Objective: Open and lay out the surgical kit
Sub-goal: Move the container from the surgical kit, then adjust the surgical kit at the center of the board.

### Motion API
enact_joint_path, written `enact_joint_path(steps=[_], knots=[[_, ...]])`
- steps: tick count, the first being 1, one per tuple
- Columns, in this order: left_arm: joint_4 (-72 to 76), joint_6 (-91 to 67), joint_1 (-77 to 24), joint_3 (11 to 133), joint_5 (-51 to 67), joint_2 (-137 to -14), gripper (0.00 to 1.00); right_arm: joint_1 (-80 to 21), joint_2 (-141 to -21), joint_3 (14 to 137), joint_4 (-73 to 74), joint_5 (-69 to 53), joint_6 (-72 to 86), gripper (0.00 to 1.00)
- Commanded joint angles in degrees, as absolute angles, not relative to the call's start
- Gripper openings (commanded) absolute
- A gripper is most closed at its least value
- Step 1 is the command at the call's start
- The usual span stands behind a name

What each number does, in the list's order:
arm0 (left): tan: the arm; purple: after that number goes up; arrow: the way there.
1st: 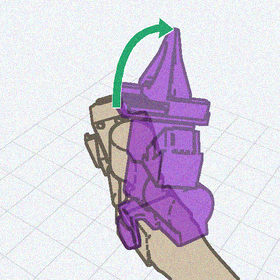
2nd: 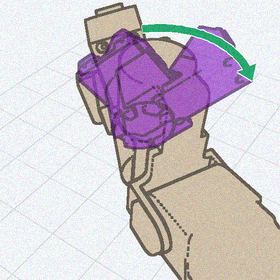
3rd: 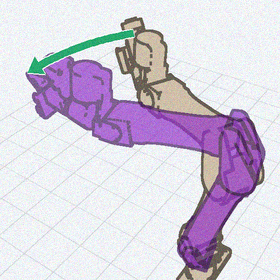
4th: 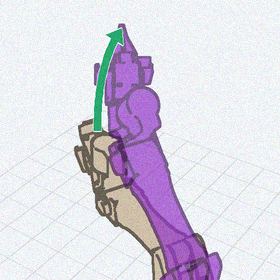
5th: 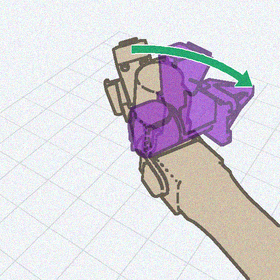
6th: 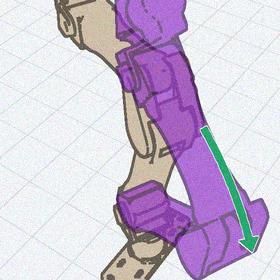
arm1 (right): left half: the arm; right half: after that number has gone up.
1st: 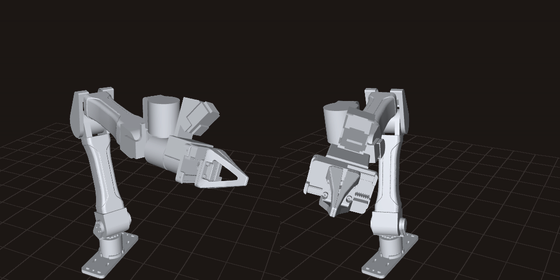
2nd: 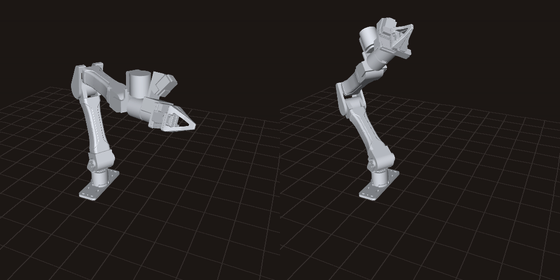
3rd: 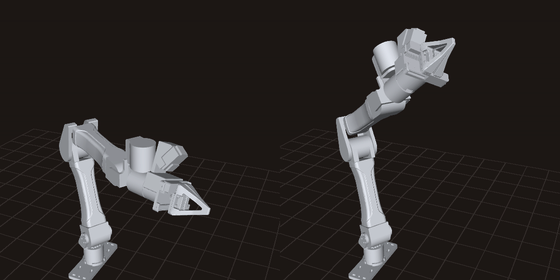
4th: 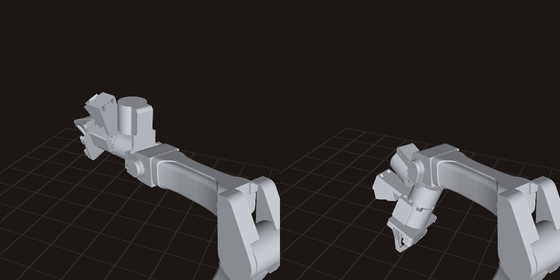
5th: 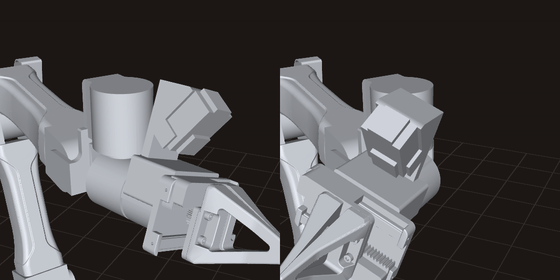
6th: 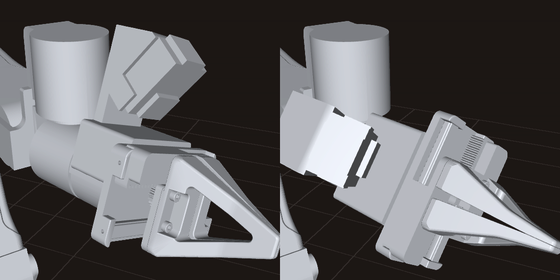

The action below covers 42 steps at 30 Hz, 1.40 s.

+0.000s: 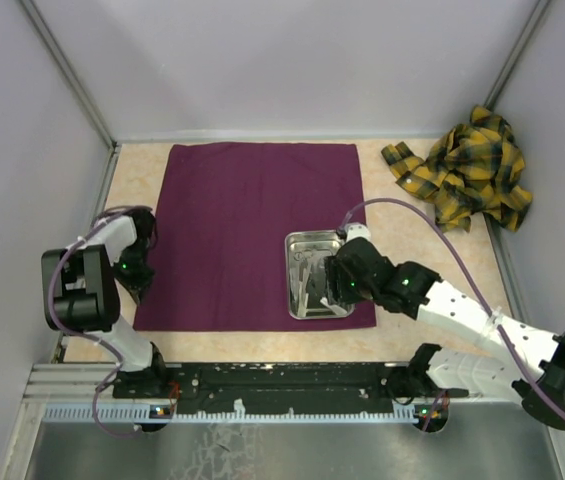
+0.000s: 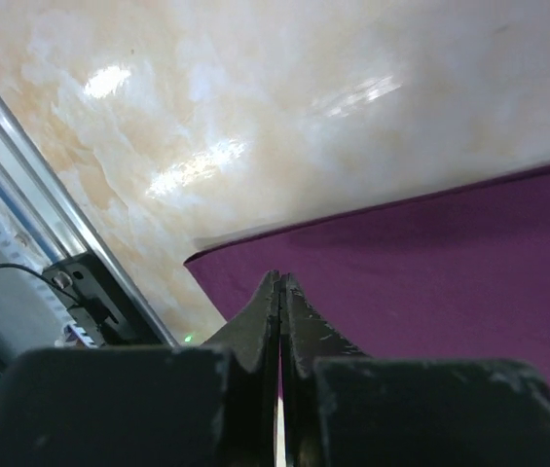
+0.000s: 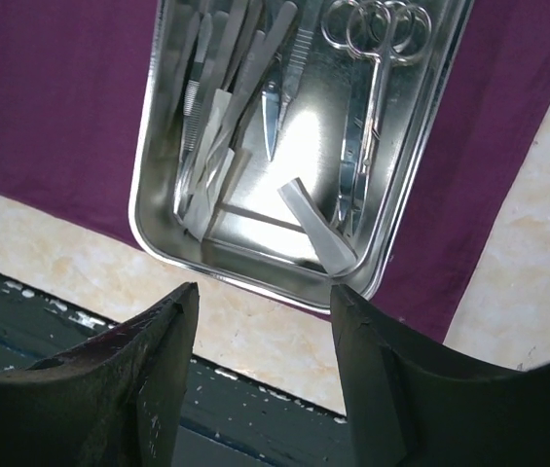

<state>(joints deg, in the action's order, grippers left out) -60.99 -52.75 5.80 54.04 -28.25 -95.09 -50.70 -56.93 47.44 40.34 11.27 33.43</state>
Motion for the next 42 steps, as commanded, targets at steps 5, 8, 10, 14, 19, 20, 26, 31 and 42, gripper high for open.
enact_joint_path(steps=[5,8,10,14,19,20,26,31,42], knots=[[-62.29,-50.31,2.63,64.09,-20.05,-86.79,0.00,-43.17,-54.04,40.37,40.49,15.48,44.08,0.53],[-58.43,-48.07,-0.48,63.73,-16.40,-85.76,0.00,-40.36,-52.15,39.88,42.27,18.72,46.19,0.52],[-54.63,-46.39,-3.30,63.16,-14.63,-85.25,0.00,-38.24,-50.81,39.42,43.05,19.98,47.14,0.49],[-49.24,-43.92,-7.55,61.35,-12.45,-84.65,0.00,-33.81,-51.16,37.91,43.65,19.10,48.49,0.45],[-45.97,-43.93,-8.35,56.76,-8.58,-84.36,0.00,-33.31,-54.31,34.75,43.58,17.11,52.45,0.37],[-45.41,-44.21,-8.67,55.74,-7.85,-84.19,0.00,-33.31,-54.73,33.71,43.21,16.20,53.23,0.34],[-43.06,-47.01,-10.96,49.32,-5.86,-82.30,0.00,-33.62,-53.23,29.51,43.42,13.52,55.87,0.23],[-48.90,-50.97,-11.07,48.31,-8.48,-85.49,0.00,-34.84,-51.51,26.88,44.11,13.29,57.78,0.23],[-52.39,-54.87,-11.16,45.08,-10.31,-92.38,0.00,-42.21,-55.44,24.61,47.67,15.30,65.56,0.22]])
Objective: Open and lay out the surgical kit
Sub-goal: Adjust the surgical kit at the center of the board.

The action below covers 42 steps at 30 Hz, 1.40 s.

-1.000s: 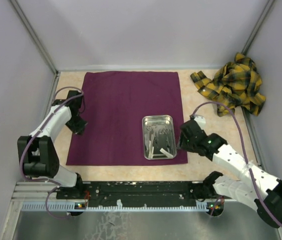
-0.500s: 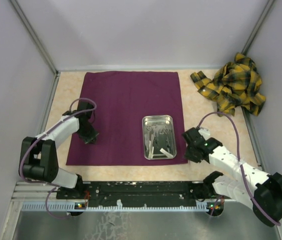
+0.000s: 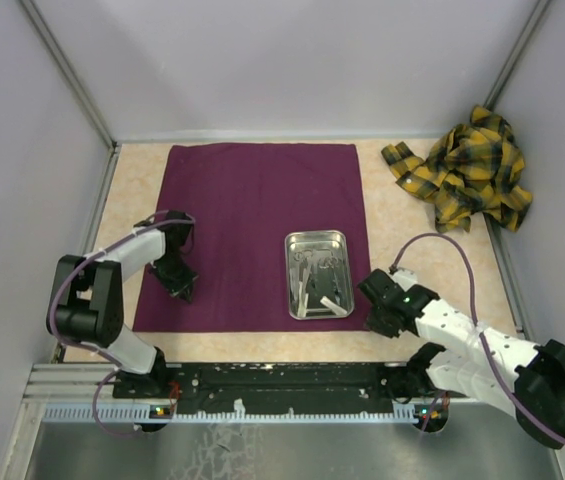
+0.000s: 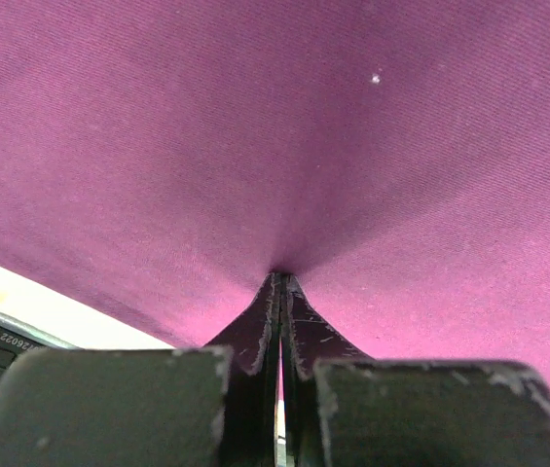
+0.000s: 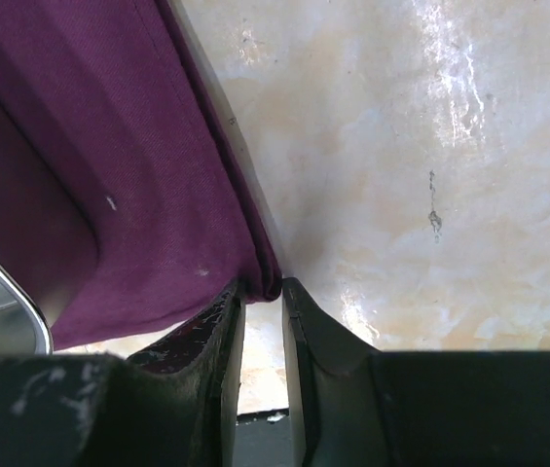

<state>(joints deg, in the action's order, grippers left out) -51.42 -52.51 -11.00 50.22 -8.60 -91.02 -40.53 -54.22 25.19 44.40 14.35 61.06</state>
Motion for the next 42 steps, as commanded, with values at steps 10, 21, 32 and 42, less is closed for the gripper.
enact_joint_path(steps=[10,21,32,42], knots=[[-52.51,-55.12,-11.07,42.98,-13.59,-91.52,0.00,-42.71,-45.64,19.73,52.74,12.92,70.24,0.22],[-52.32,-53.42,-10.99,44.63,-13.38,-90.12,0.00,-43.77,-41.48,31.36,59.77,16.91,68.42,0.26],[-51.85,-51.35,-10.99,46.11,-13.56,-88.64,0.00,-42.82,-57.26,38.31,49.73,19.58,62.15,0.38],[-51.47,-50.80,-10.98,46.61,-13.45,-88.14,0.00,-41.79,-62.57,33.23,42.67,19.78,62.94,0.22]])
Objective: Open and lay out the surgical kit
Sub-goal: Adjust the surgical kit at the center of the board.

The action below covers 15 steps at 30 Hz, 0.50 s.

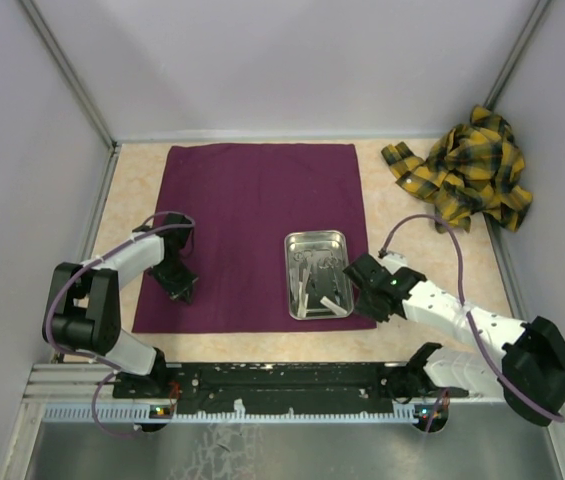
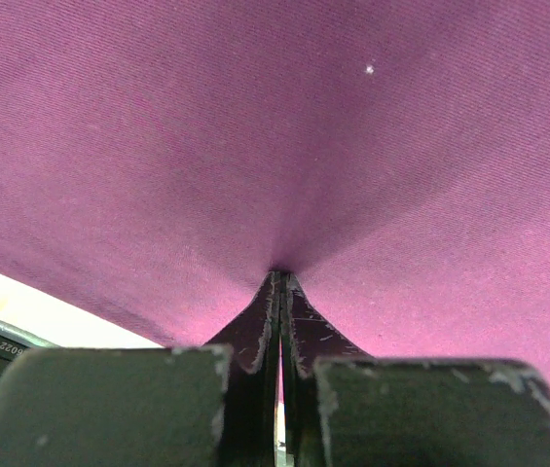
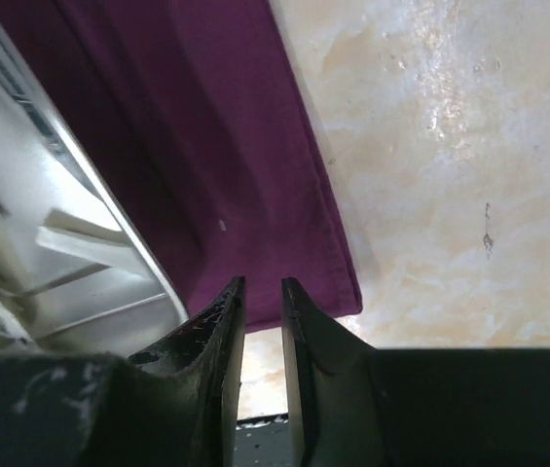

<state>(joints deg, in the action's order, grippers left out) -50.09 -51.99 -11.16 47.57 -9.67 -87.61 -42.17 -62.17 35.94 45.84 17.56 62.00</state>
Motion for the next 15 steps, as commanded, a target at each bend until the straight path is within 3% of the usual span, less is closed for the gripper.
enact_joint_path(steps=[1,8,15], knots=[[-51.43,-50.81,-10.98,46.59,-13.39,-88.15,0.00,-41.75,-62.59,31.81,42.04,19.45,63.46,0.21],[-51.09,-50.61,-10.99,45.90,-13.49,-87.37,0.00,-42.67,-61.60,21.96,36.12,16.59,67.17,0.13],[-51.61,-51.23,-10.99,44.49,-13.75,-86.10,0.00,-49.61,-67.09,23.08,40.04,17.34,75.16,0.10]])
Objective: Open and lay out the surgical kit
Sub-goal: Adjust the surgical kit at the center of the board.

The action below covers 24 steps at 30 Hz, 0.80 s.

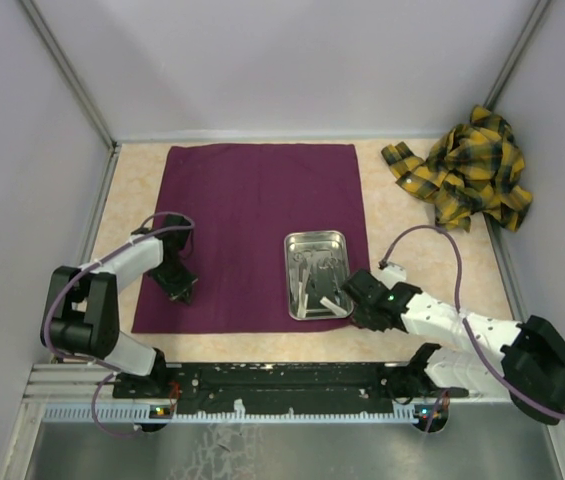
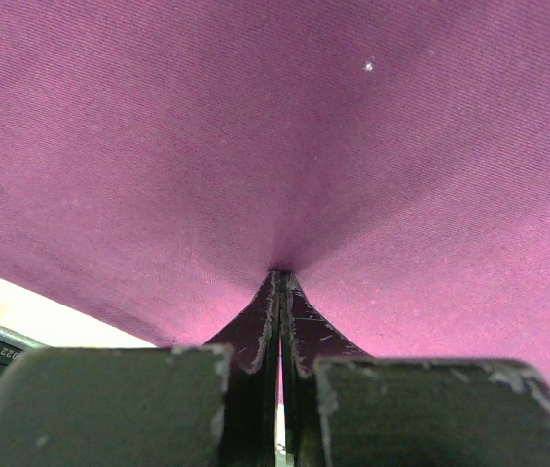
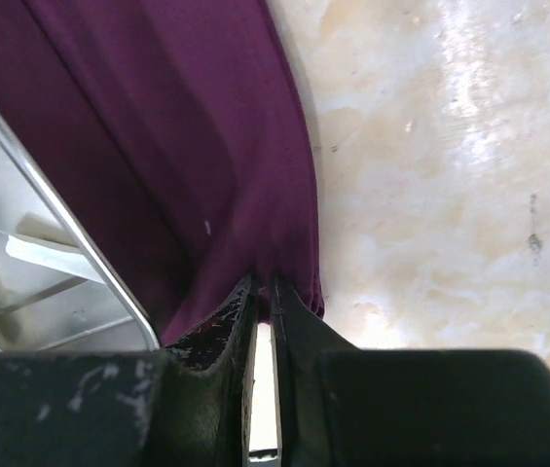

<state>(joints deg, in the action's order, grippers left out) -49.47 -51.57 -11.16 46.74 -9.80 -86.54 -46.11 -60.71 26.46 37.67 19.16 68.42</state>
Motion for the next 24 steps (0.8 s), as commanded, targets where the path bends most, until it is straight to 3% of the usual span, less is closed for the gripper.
enact_joint_path(steps=[1,17,24], knots=[[-51.66,-51.32,-11.01,44.40,-13.81,-85.96,0.00,-50.45,-67.62,23.31,40.99,17.38,76.12,0.10],[-52.50,-51.61,-10.99,44.45,-13.80,-86.29,0.00,-59.08,-63.97,26.69,55.68,17.32,85.97,0.08],[-51.52,-51.16,-10.99,44.26,-13.40,-86.76,0.00,-58.47,-56.49,28.48,64.68,21.58,86.50,0.11]])
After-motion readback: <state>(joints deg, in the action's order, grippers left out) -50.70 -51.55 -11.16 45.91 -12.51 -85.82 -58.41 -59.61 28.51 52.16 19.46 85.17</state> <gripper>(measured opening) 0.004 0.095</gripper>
